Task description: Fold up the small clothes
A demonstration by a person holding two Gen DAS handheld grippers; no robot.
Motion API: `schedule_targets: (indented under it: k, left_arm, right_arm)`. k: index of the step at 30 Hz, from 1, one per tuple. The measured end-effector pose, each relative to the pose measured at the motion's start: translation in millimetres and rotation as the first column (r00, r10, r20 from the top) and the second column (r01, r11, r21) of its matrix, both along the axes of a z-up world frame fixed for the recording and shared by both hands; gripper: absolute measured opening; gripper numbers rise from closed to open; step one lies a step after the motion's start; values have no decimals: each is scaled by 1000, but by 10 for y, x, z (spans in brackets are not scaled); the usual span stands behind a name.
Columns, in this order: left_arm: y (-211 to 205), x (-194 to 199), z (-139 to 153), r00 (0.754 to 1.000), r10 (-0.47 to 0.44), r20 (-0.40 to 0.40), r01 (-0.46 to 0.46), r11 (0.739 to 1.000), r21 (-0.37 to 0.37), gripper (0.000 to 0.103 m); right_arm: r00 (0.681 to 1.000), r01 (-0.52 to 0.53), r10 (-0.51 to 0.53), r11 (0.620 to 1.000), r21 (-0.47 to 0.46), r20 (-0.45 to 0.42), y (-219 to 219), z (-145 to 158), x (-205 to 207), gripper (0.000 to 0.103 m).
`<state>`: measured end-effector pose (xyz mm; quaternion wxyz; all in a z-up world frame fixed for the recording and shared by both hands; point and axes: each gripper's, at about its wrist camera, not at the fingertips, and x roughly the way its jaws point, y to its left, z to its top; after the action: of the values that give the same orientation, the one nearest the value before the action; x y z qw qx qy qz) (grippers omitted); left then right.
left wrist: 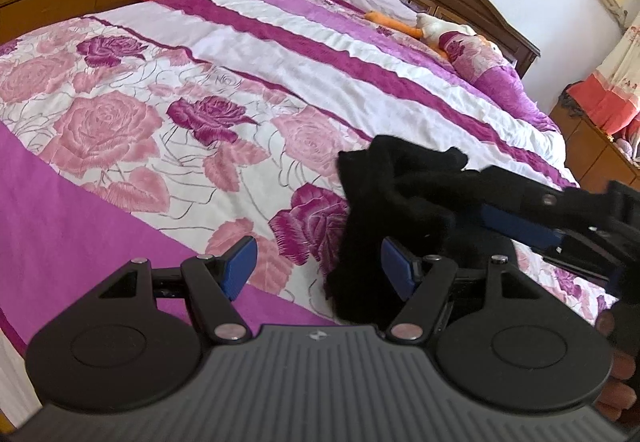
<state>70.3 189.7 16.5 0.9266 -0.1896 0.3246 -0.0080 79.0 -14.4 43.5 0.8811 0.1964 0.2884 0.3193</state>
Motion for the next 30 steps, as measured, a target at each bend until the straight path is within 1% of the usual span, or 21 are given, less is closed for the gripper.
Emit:
schedule_targets:
  k: [2, 3, 4, 5, 6, 9, 12, 16, 22, 30]
  left_arm:
    - [-20, 13, 34, 1000, -13, 5, 13, 1000, -4, 73]
    - [-37, 25, 54, 1000, -22, 8, 22, 1000, -7, 73]
    - [-51, 35, 69, 1000, -28, 9, 28, 1000, -8, 73]
    - [-67, 48, 85, 999, -33, 12, 33, 999, -6, 73]
    - [-88, 66, 108, 999, -39, 16, 39, 999, -1, 73]
    - [-140, 129, 159, 998, -59, 25, 59, 998, 10, 73]
    - [-167, 225, 183, 997, -74, 21, 74, 997, 5, 73]
    - [-186, 350, 212, 996, -90, 19, 90, 996, 2, 73]
    - [-175, 557, 205, 995, -101, 18, 102, 993, -51, 73]
    - [-260, 772, 95, 991, -130, 9, 131, 990, -54, 74]
  right_arm:
    - [1000, 28, -29, 999, 19, 9, -101, 34, -65, 58]
    - [998, 67, -67, 998, 18, 14, -209, 53, -123, 58]
    - [998, 67, -67, 998, 18, 14, -209, 53, -123, 60]
    - [996, 89, -89, 996, 9, 22, -258, 56, -151, 63]
    - [994, 108, -108, 994, -2, 30, -287, 54, -165, 64]
    - [983, 179, -177, 982, -53, 41, -414, 17, -215, 64]
    - [974, 225, -224, 968, -107, 26, -511, -66, -217, 64]
    - [960, 280, -279, 949, -148, 25, -638, -188, -209, 64]
    - [949, 311, -314, 939, -147, 0, -764, -335, -152, 64]
    - [952, 297, -304, 944, -141, -29, -809, -486, -124, 64]
